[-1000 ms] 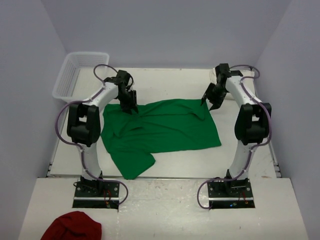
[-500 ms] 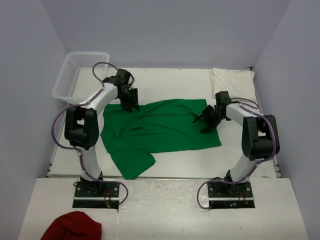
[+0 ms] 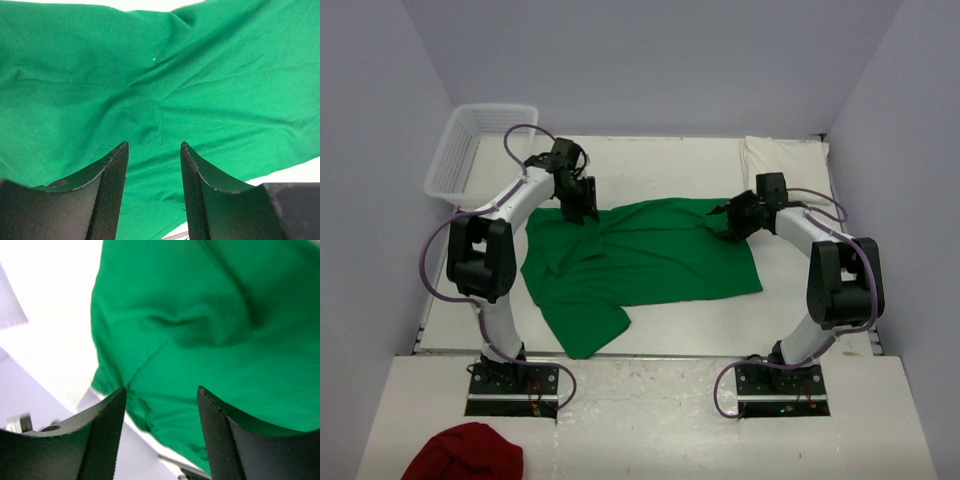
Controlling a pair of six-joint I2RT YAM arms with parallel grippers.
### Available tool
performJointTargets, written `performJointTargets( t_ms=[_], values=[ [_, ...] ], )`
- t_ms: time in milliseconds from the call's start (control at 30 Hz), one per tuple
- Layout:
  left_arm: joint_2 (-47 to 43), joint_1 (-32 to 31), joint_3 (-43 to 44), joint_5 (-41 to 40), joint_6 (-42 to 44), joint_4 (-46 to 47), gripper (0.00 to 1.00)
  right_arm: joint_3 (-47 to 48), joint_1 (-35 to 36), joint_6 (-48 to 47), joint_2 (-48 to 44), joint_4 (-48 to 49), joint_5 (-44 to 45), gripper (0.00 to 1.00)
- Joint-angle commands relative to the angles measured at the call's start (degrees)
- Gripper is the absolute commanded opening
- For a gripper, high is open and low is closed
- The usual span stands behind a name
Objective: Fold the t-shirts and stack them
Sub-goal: Fold the flattened tshirt in 1/3 of the way
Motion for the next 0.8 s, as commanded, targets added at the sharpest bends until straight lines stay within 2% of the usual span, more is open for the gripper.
performJointTargets(
  t_ms=[0,67,167,333,667,767],
  values=[
    [-2.2,-0.2,-0.3,0.5,0.6,1.3,0.48,3.9,-0.3,4.5,0.8,-7.4,8.5,0.59],
    [-2.0,-0.3,-0.3,0.7,0.6,1.3,0.48,8.2,-0.2,5.4,2.7,-15.4,12.5,0.59],
    [-1.7,-0.3,-0.7,1.1,0.4,2.0,0.48,13.3,0.2,4.2,4.8,-22.4,18.8,0.58],
    [-1.3,-0.3,-0.7,1.8,0.4,2.5,0.48,16.8,0.9,4.2,8.0,-27.8,24.2,0.53],
    [-1.0,-0.2,0.0,2.0,0.9,2.3,0.48,15.8,3.6,6.9,9.1,-29.7,24.3,0.50],
    [-1.0,-0.2,0.3,2.2,1.0,2.0,0.48,16.6,3.8,7.4,10.8,-30.0,23.5,0.42]
  ],
)
